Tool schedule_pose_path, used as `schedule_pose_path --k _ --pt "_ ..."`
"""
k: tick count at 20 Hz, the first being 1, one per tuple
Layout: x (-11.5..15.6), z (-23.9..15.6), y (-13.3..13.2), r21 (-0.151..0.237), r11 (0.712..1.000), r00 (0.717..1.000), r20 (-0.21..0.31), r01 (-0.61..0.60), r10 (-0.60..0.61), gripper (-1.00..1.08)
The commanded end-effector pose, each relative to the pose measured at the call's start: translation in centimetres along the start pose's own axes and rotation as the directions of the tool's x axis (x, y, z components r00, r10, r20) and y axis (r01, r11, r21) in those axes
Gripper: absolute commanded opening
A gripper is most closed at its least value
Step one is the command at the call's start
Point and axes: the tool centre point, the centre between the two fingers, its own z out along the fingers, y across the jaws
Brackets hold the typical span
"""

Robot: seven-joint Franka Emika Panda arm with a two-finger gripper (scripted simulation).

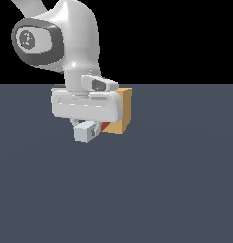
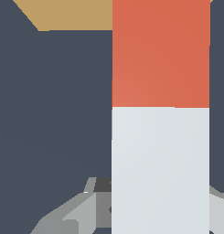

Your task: Insert the peg into the horizontal hole in a box.

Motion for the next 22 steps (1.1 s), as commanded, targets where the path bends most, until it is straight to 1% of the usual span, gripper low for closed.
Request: schedule_pose_path --k 1,9,12,16,22 --pt "0.0 -0.1 0.1 -0.002 1.0 1.0 -0.001 0.0 0.0 -1.0" --pt "0.0 -0.1 0.1 -0.001 1.0 1.0 -0.001 0.002 -0.002 -1.0" --pt "0.5 -0.1 0.1 -0.001 1.0 1.0 -0.001 0.002 -0.002 -1.0" --pt "2.3 -0.2 0.0 -0.002 1.0 1.0 -0.001 0.002 -0.002 -1.0" --pt "6.6 -0.2 0.0 -0.002 1.0 1.0 -0.002 0.002 -0.002 -1.0"
